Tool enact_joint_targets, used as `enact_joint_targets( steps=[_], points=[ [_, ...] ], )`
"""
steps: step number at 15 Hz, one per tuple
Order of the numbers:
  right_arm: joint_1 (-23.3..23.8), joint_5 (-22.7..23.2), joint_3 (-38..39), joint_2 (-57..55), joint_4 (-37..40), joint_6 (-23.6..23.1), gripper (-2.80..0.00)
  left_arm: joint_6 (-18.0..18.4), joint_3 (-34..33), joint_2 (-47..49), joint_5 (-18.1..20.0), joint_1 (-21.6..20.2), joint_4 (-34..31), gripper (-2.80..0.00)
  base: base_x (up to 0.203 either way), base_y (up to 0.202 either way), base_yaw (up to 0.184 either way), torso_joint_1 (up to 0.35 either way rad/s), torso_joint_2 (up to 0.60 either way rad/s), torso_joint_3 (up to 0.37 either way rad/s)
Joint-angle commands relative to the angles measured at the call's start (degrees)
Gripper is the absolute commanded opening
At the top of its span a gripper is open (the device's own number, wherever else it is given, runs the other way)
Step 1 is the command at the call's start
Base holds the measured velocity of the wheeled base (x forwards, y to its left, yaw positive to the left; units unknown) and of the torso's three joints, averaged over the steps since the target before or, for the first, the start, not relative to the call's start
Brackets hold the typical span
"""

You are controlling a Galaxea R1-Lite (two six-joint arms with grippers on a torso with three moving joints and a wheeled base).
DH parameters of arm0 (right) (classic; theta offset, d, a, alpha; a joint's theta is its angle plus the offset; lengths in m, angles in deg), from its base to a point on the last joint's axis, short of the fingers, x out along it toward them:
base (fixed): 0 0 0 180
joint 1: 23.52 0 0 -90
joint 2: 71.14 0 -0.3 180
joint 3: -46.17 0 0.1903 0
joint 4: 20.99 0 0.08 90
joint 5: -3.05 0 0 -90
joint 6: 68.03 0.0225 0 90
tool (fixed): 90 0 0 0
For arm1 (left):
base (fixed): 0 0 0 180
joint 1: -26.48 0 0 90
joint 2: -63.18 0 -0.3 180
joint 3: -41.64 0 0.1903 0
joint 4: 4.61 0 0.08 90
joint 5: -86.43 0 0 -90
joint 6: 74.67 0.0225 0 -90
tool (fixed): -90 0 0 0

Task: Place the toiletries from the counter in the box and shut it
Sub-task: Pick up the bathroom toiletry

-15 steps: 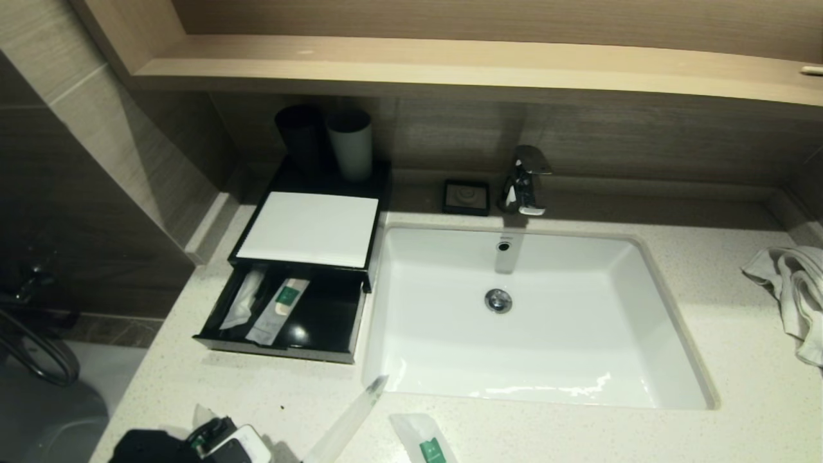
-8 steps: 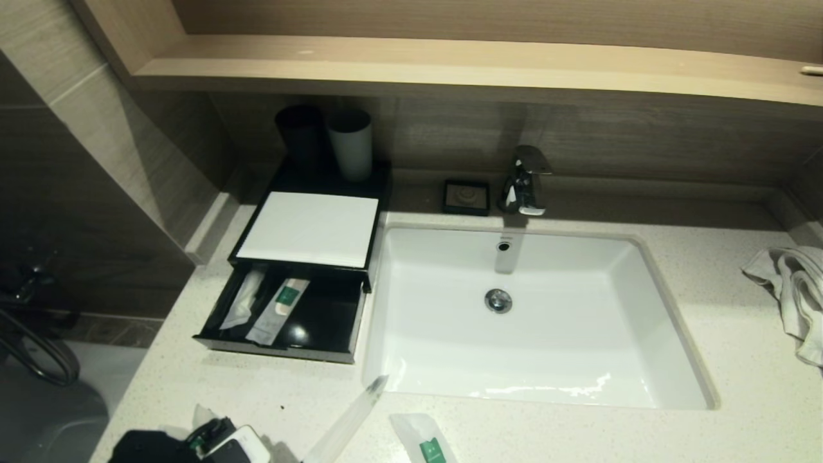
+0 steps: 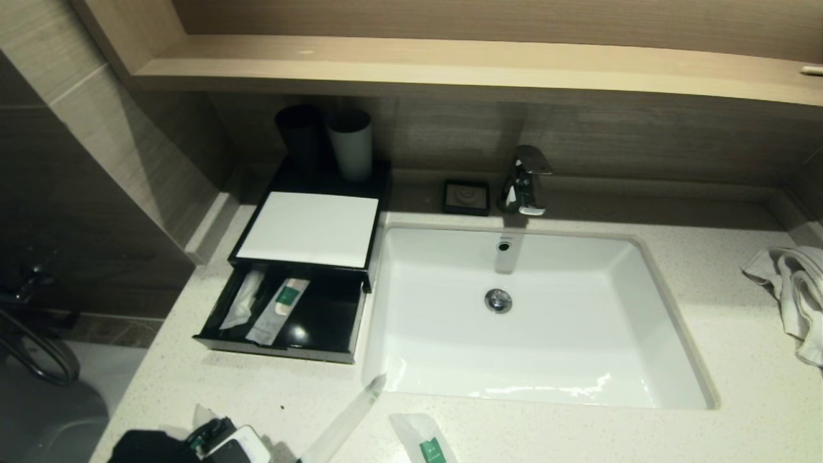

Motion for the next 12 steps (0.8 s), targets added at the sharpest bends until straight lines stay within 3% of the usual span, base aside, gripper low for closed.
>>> enact_joint_targets(
  steps=[1,12],
  points=[
    [0.0,0.0,0.0,0.0,0.0,0.0,-2.8,0.1,-0.1,0.0,-0.1,0.0,0.1,-2.8,0.0,0.0,0.0,0.0,0.0,0.0],
    [0.0,0.0,0.0,0.0,0.0,0.0,-2.8,-0.1,-1.2,-0.8,-0.2,0.0,-0.1,-2.8,0.0,0.0,0.0,0.0,0.0,0.0]
  ],
)
